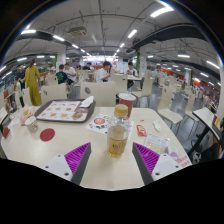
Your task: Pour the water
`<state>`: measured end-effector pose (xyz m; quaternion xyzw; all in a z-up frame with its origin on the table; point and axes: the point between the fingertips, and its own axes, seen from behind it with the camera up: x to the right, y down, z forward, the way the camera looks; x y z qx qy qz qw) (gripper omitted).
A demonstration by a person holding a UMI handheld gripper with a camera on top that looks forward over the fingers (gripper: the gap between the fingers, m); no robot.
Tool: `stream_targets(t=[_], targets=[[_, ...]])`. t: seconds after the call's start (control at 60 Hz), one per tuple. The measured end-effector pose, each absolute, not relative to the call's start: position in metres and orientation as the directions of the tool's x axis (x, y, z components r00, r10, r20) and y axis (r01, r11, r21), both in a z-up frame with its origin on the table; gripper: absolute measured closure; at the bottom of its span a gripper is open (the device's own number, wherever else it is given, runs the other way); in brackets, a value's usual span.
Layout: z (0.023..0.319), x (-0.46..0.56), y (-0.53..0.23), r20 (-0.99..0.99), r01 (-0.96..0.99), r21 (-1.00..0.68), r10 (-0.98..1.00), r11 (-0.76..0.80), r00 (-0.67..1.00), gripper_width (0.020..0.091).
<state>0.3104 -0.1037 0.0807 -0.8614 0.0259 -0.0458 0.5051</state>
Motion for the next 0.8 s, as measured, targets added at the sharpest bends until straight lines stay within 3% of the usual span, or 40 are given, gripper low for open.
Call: stream_targets(t=[0.117,0.167,0.267,0.317,0.417,0.517,0.65,0.8], targets=[[0.06,0.326,-0.059,0.032,-0.023,-0.886,-0.111,-0.463,0.993,0.0259],[0.05,0.331,-0.047,0.018,-0.041,-0.887,-0.125,-0.46,0.992,0.0297],[0.041,0.329,-0.03,-0.018,-0.073,-0.894,-0.128,-0.442,0.992,0.0461],[0.041,0.331,-0.024,-0.018,-0.076,-0.9,-0.136,-0.43,0.991,0.0606],[0.042,0.33,-0.02,-0.023,-0.079,-0.902,-0.136,-0.425,0.99,0.0626],[0.042,0.328,-0.018,0.0,-0.06,-0.898,-0.137,-0.436,0.991,0.0697],[0.047,0.329,-0.019,0.101,0.018,-0.886,-0.156,-0.463,0.983,0.0696],[0.1,0.33,-0.017,0.322,0.181,-0.861,-0.234,-0.476,0.917,0.0697]])
